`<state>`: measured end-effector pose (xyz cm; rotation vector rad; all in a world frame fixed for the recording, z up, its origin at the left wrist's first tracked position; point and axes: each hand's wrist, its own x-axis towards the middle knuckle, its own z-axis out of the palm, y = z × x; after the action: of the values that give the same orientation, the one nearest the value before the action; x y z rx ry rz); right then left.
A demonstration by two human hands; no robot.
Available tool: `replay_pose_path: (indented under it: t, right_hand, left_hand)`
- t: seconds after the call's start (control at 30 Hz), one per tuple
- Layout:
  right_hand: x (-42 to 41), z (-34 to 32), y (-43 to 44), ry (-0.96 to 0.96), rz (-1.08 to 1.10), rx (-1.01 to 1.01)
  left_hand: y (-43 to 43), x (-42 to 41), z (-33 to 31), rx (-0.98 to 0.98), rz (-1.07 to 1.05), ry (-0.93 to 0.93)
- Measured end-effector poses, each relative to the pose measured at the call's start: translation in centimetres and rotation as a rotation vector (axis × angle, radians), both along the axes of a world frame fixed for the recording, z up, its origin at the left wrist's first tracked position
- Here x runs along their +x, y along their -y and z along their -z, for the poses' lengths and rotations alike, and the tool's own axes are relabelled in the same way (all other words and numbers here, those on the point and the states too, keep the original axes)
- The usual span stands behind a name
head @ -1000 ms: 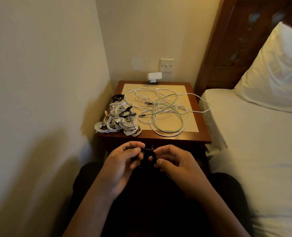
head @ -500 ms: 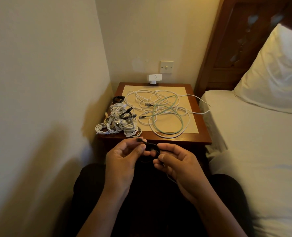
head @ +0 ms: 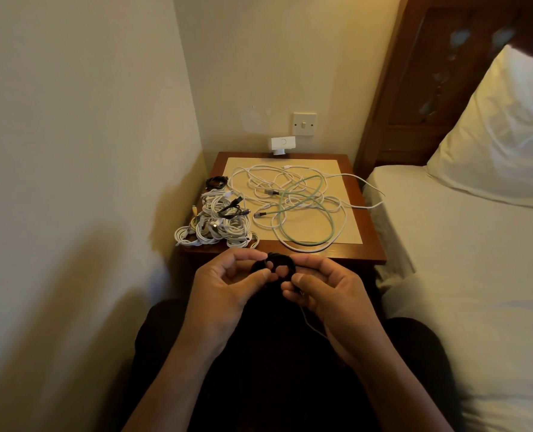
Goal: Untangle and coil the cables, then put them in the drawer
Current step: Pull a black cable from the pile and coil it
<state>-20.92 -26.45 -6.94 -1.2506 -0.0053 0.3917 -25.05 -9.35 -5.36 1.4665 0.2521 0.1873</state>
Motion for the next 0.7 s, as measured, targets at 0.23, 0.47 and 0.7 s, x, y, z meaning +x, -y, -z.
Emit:
replay_pose_path:
  t: [0.23,0.47,0.7]
  right_hand:
    - [0.0,-0.4,-0.3,0.225,-0.057,-0.354]
    - [0.5,-0.7,0.8,0.511,-0.016,-0.651]
    - [1.4,-1.2,1.6,0.498,-0.161,-0.673]
  left_hand:
    - [0.0,0.6,0.6,0.799,-0.047,0.035]
    - [-0.8,0.7,-0.3,-0.161,0.298,-0.272]
    - [-1.4,0.6,-0.2,0.129,0.372,-0.229]
